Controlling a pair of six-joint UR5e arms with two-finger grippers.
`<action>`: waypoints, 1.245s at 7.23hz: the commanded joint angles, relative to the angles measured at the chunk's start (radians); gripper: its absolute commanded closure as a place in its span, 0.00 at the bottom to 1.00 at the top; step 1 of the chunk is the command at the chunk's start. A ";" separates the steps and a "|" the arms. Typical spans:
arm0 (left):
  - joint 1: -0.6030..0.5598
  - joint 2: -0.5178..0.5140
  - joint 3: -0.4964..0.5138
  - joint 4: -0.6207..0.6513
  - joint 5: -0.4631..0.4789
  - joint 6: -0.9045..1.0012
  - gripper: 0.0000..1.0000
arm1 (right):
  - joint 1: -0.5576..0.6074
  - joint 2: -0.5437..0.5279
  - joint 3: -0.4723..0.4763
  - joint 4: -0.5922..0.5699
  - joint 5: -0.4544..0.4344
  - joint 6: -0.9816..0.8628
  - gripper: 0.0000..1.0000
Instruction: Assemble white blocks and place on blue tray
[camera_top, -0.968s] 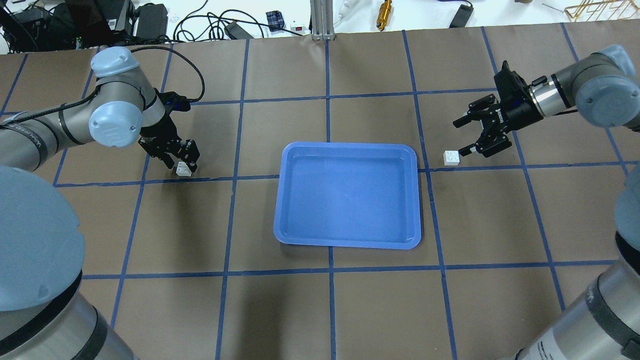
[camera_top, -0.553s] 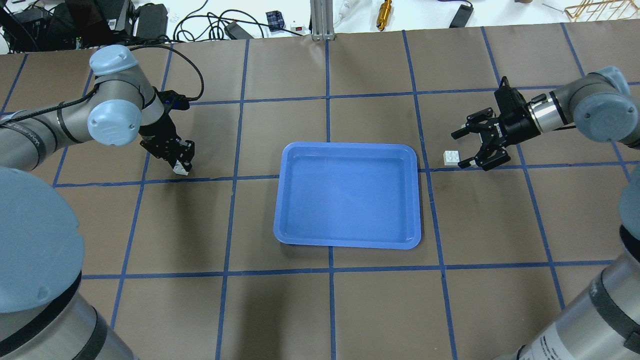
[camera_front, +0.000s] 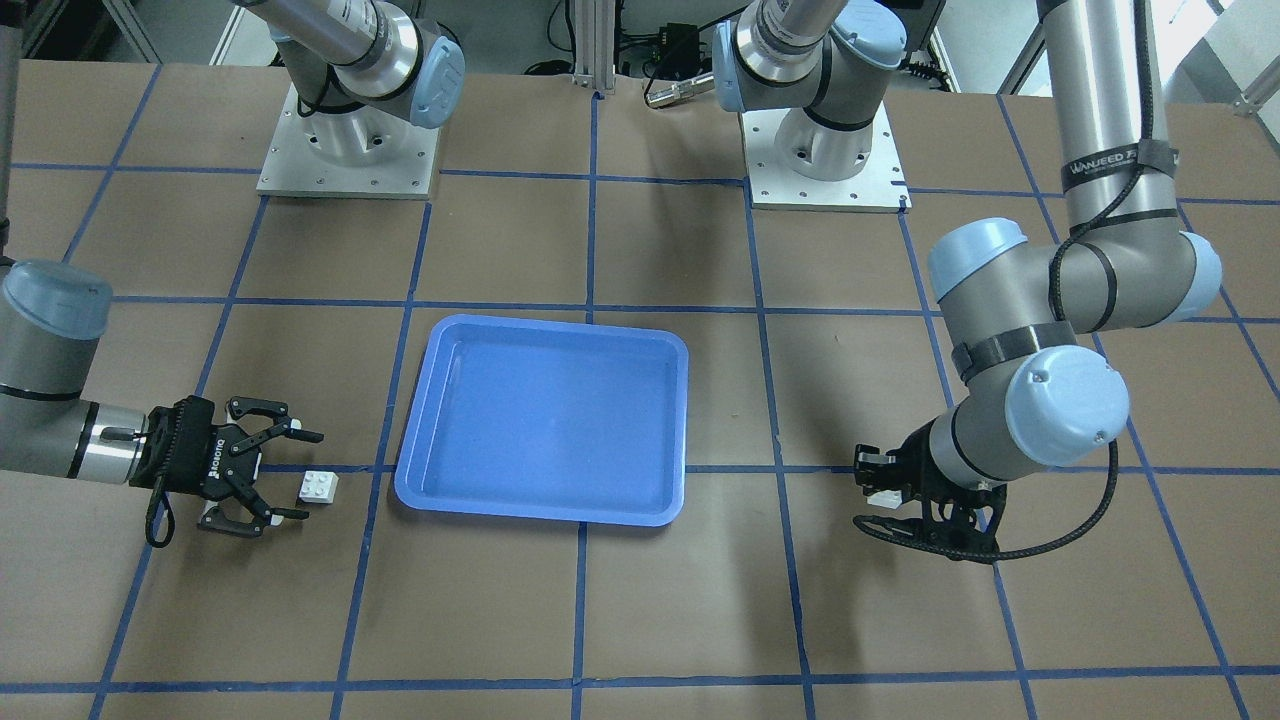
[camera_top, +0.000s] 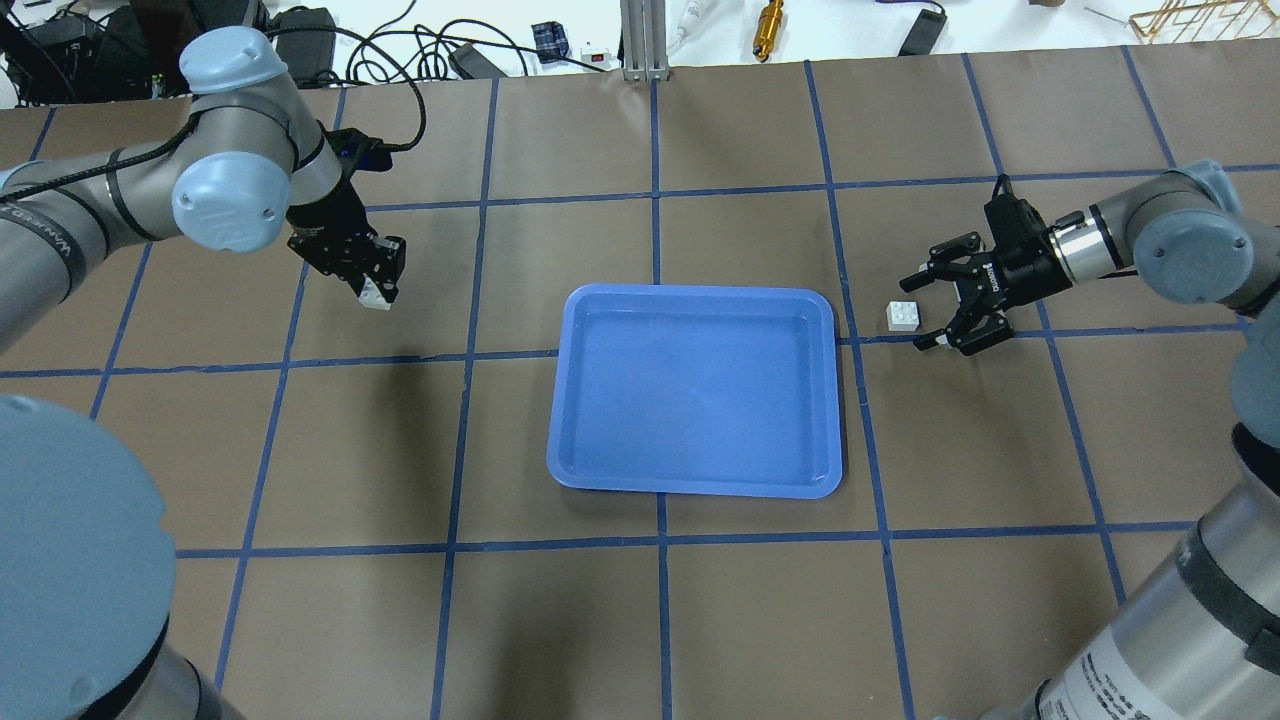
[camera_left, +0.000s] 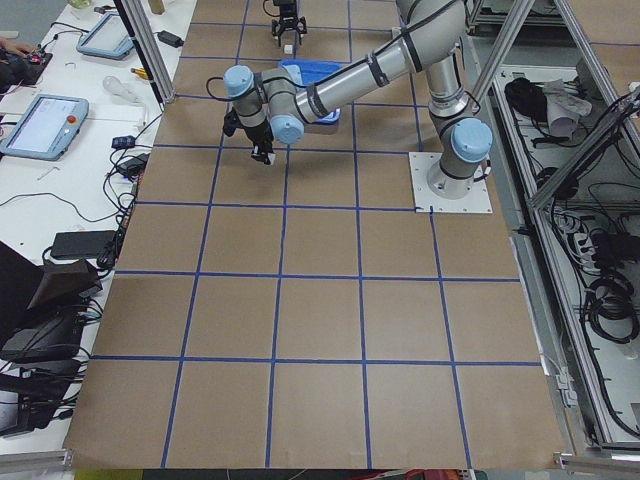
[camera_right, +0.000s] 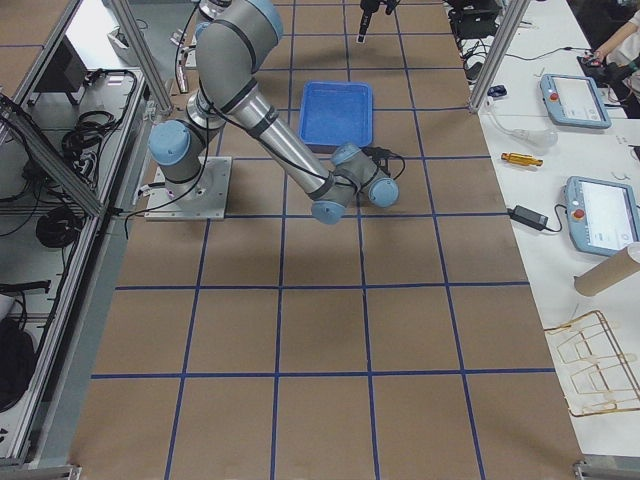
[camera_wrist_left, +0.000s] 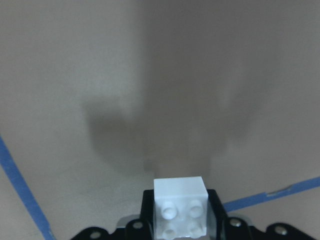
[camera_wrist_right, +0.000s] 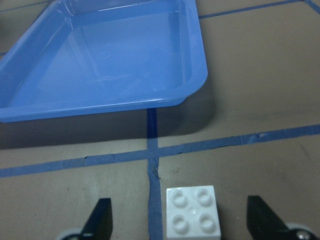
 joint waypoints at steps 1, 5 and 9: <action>-0.148 0.039 0.025 -0.025 -0.007 -0.197 1.00 | 0.000 0.006 0.000 -0.048 0.000 0.001 0.49; -0.379 0.025 0.028 -0.011 -0.065 -0.500 1.00 | 0.000 0.000 -0.003 -0.097 -0.004 0.005 1.00; -0.517 -0.040 0.014 0.027 -0.090 -0.598 1.00 | 0.026 -0.140 0.029 -0.071 -0.007 0.090 1.00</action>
